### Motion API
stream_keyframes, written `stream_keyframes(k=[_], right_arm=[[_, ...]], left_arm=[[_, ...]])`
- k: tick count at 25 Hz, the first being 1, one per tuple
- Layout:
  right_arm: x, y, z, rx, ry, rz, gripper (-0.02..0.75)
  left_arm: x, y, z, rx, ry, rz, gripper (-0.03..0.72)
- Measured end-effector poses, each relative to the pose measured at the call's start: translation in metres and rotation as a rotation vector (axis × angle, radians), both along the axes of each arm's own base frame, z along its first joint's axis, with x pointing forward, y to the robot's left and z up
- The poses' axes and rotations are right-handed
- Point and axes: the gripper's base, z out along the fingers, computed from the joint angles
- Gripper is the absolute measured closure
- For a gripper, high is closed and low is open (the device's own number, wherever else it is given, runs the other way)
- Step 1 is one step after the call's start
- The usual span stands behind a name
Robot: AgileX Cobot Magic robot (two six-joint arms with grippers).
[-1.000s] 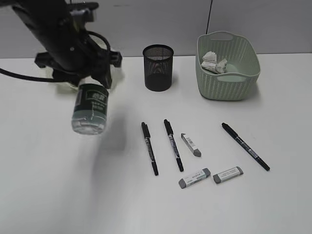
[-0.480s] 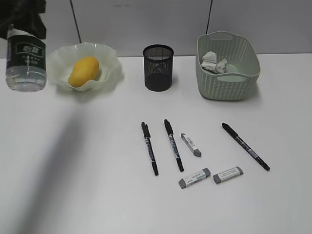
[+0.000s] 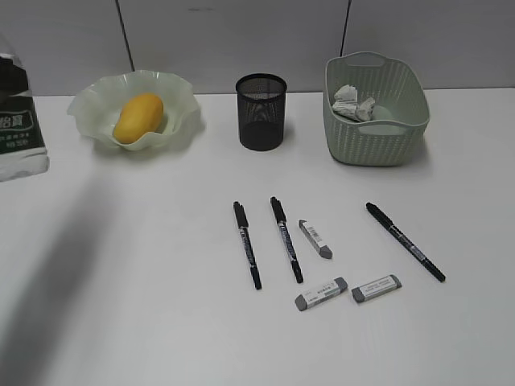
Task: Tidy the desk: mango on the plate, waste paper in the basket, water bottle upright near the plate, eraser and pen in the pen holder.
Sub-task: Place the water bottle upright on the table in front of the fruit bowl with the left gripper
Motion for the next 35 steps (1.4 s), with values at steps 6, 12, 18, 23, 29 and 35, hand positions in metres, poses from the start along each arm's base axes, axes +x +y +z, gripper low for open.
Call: stream_keyframes(k=[6, 12, 18, 23, 29, 35], right_arm=[[0.0, 0.0, 0.0, 0.0, 0.0, 0.0, 0.177], [0.0, 0.0, 0.0, 0.0, 0.0, 0.0, 0.177], [0.0, 0.0, 0.0, 0.0, 0.0, 0.0, 0.177], [0.0, 0.0, 0.0, 0.0, 0.0, 0.0, 0.177], [0.0, 0.0, 0.0, 0.0, 0.0, 0.0, 0.177], [0.0, 0.0, 0.0, 0.0, 0.0, 0.0, 0.177]], left_arm=[[-0.008, -0.004, -0.033, -0.003, -0.248, -0.077, 0.233], [0.006, -0.01, -0.054, 0.114, -0.438, -0.158, 0.234], [0.025, -0.014, -0.082, 0.102, -0.577, -0.163, 0.234], [0.033, -0.013, -0.123, 0.102, -0.469, -0.137, 0.234], [0.037, -0.009, -0.16, 0.112, -0.345, -0.092, 0.234], [0.042, -0.01, -0.167, 0.107, -0.38, -0.09, 0.235]])
